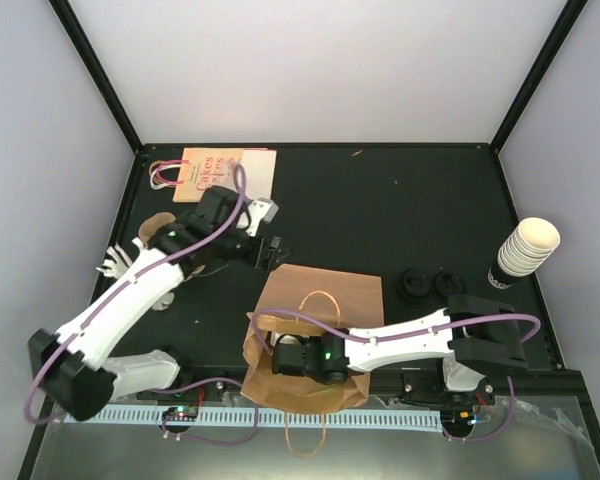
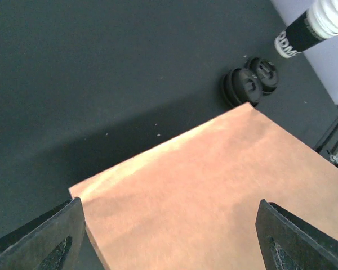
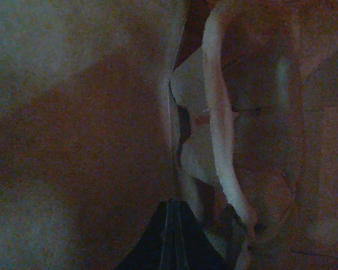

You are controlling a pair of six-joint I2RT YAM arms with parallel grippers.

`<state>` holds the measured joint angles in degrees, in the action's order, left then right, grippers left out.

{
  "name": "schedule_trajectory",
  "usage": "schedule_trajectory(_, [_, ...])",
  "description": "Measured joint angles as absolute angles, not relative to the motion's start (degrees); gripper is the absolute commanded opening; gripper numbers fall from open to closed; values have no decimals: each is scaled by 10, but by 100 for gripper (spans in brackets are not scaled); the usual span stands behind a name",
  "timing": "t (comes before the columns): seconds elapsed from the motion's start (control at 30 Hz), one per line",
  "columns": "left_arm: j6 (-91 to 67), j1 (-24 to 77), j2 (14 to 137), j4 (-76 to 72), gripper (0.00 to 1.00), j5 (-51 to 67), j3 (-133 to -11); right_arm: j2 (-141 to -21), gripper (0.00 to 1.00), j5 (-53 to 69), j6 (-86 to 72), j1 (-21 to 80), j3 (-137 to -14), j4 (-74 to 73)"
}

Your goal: Pack the takeout coffee

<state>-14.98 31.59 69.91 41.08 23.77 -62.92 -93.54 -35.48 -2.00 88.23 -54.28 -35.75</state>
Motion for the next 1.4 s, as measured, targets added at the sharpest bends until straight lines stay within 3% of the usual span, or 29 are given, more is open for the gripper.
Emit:
schedule_trajectory(0.3, [-84,316,505,483,76,279,-626,-896,1,-332,12,880,-522,-356])
schedule_trajectory(0.47, [-75,317,447,466,60,370,-625,-888,1,-324,25,880,-522,-356])
schedule_trajectory(0.87, [15,443,512,461,51,427,-662,-888,1,-313,27,880,-522,-358])
schedule_trajectory(1.3, [120,508,541,460,53,438,-665,-888,1,-307,33,881,-522,-362])
schedule_trajectory(1.4, [132,522,557,460,49,442,-665,-888,1,-306,36,881,-522,-362])
